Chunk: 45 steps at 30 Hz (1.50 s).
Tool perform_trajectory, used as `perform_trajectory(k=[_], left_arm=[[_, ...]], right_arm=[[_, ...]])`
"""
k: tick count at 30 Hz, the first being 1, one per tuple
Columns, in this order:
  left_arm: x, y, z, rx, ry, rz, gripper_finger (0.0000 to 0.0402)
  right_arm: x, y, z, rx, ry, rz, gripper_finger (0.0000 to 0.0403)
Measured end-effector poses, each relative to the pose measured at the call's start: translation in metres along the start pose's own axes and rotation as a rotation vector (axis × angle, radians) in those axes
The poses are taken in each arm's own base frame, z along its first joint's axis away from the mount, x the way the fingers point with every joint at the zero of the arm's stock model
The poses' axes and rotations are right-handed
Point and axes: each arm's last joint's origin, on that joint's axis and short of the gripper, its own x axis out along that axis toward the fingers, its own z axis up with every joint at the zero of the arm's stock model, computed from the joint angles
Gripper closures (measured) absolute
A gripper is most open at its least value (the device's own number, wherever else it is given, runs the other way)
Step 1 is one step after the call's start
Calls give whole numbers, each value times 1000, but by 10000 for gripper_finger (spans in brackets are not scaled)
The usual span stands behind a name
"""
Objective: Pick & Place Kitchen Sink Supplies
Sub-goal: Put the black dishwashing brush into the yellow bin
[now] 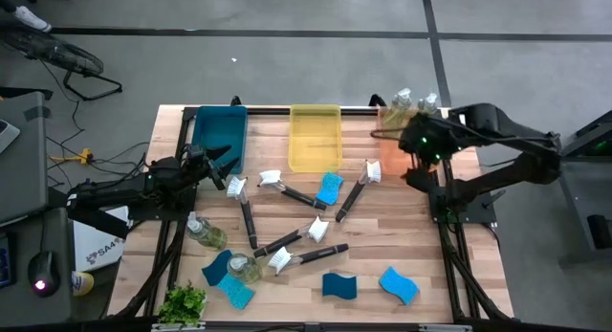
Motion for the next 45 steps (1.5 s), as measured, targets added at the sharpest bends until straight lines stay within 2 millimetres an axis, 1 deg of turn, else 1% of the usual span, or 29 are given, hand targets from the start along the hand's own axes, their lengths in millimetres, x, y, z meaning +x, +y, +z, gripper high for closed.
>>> perform_trajectory(k=[5, 10, 14, 17, 19, 20, 22, 24, 27, 29, 30, 32, 35, 41, 45], left_arm=[[0, 0, 0, 0, 0, 0, 121], [0, 0, 0, 0, 0, 0, 121], [0, 0, 0, 0, 0, 0, 121], [0, 0, 0, 0, 0, 0, 121], [0, 0, 0, 0, 0, 0, 121], [0, 0, 0, 0, 0, 0, 121], [0, 0, 0, 0, 0, 0, 121], [0, 0, 0, 0, 0, 0, 121], [0, 0, 0, 0, 0, 0, 121], [0, 0, 0, 0, 0, 0, 121], [0, 0, 0, 0, 0, 0, 121], [0, 0, 0, 0, 0, 0, 121], [0, 0, 0, 0, 0, 0, 121], [0, 0, 0, 0, 0, 0, 121], [0, 0, 0, 0, 0, 0, 121]], right_arm=[[17, 6, -27, -25, 8, 83, 10], [38, 14, -45, -137, -14, 151, 11], [59, 20, -49, -296, -53, 164, 10], [76, 22, -47, -410, -94, 151, 9], [90, 21, -45, -455, -109, 107, 10], [97, 20, -43, -450, -115, 85, 11], [110, 17, -38, -366, -114, 53, 13], [122, 14, -32, -228, -107, 41, 13], [140, 8, -24, 67, -76, 36, 13], [150, 6, -17, 230, -41, 69, 13], [154, 5, -15, 339, -19, 76, 13], [163, 2, -11, 535, 17, 58, 13], [175, 0, -6, 783, 47, 31, 14], [194, -2, 3, 1066, -18, -75, 14], [208, -2, 9, 1212, -57, -126, 14]])
